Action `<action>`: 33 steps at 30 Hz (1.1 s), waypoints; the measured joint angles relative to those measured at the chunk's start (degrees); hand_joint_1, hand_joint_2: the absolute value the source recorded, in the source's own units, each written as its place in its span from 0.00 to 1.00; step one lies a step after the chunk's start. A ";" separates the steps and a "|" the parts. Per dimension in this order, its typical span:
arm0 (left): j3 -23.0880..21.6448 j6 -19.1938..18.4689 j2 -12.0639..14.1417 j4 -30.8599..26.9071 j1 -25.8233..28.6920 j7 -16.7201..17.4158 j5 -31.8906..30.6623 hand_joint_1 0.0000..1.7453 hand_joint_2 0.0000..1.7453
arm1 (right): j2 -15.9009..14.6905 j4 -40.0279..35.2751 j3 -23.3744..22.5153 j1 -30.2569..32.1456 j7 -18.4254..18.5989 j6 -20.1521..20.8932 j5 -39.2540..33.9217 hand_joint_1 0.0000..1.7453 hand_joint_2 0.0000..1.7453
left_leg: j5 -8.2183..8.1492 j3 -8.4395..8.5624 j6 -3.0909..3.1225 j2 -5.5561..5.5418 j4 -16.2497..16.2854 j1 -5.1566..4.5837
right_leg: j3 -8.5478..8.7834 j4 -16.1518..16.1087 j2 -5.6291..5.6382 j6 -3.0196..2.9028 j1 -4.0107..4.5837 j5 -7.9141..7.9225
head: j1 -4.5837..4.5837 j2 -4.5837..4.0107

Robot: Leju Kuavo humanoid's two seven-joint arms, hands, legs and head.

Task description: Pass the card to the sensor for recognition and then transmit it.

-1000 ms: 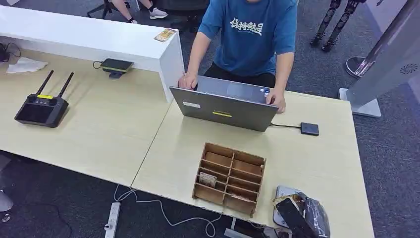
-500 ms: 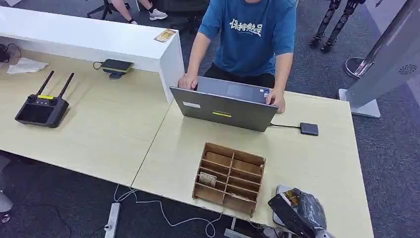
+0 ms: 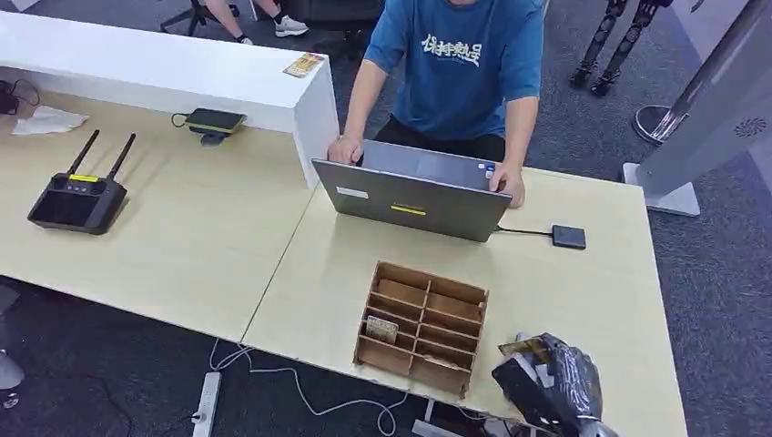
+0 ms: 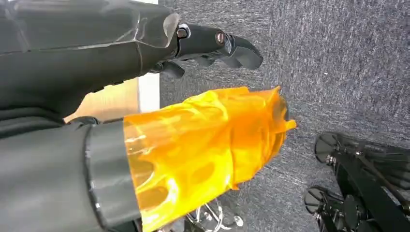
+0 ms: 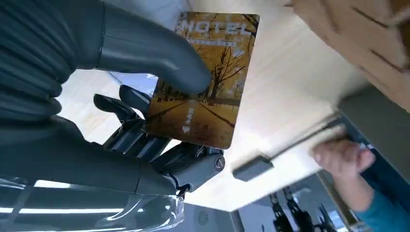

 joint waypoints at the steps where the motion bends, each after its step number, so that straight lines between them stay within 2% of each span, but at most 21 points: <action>1: 0.00 -0.06 0.00 0.00 0.00 -0.11 -0.24 0.00 0.00 | 0.22 -0.54 -0.26 0.00 -0.85 -0.63 0.00 1.00 1.00 | 0.00 -0.01 0.00 0.00 0.00 0.00 | 0.00 0.00 0.00 0.00 0.00 0.00 | 0.00 0.00; 7: 0.00 -0.70 0.00 -0.22 0.00 -0.61 -1.77 0.00 0.00 | 1.40 -2.88 -1.97 -2.05 -3.31 -2.40 0.13 1.00 1.00 | 0.00 -0.04 0.00 0.01 0.00 0.00 | -0.02 0.00 0.01 0.00 0.00 0.00 | 0.00 0.00; 16: 0.00 -2.47 0.00 -1.66 -0.01 -1.51 -5.66 0.00 0.00 | 2.40 -2.09 -3.45 -12.15 -5.07 -3.08 1.31 1.00 1.00 | 0.04 -0.03 0.01 0.03 0.00 0.00 | -0.03 0.01 0.05 0.05 0.00 0.06 | -0.02 0.00; 20: 0.00 -3.06 0.13 -2.47 -0.09 -2.54 -8.63 0.00 0.00 | 3.30 1.61 -3.43 -19.88 -4.46 -3.04 2.71 1.00 1.00 | 0.11 -0.02 -0.02 0.04 0.01 0.00 | -0.04 0.01 0.08 0.07 0.00 0.11 | 0.00 0.00; 25: 0.00 -1.44 0.87 -2.34 -0.40 -3.72 -11.59 0.00 0.00 | 5.03 8.07 -3.30 -30.03 -3.00 -2.88 4.37 1.00 1.00 | 0.18 -0.03 -0.05 0.02 0.01 0.00 | -0.04 0.02 0.06 0.09 0.00 0.15 | 0.00 0.00; 33: 0.00 -0.17 1.97 -1.29 -0.49 -4.39 -13.38 0.00 0.00 | 6.84 13.56 -2.86 -36.40 -1.88 -2.95 5.99 1.00 1.00 | 0.18 -0.11 -0.04 0.01 0.01 0.00 | -0.08 0.03 0.05 0.09 -0.01 0.15 | 0.00 0.00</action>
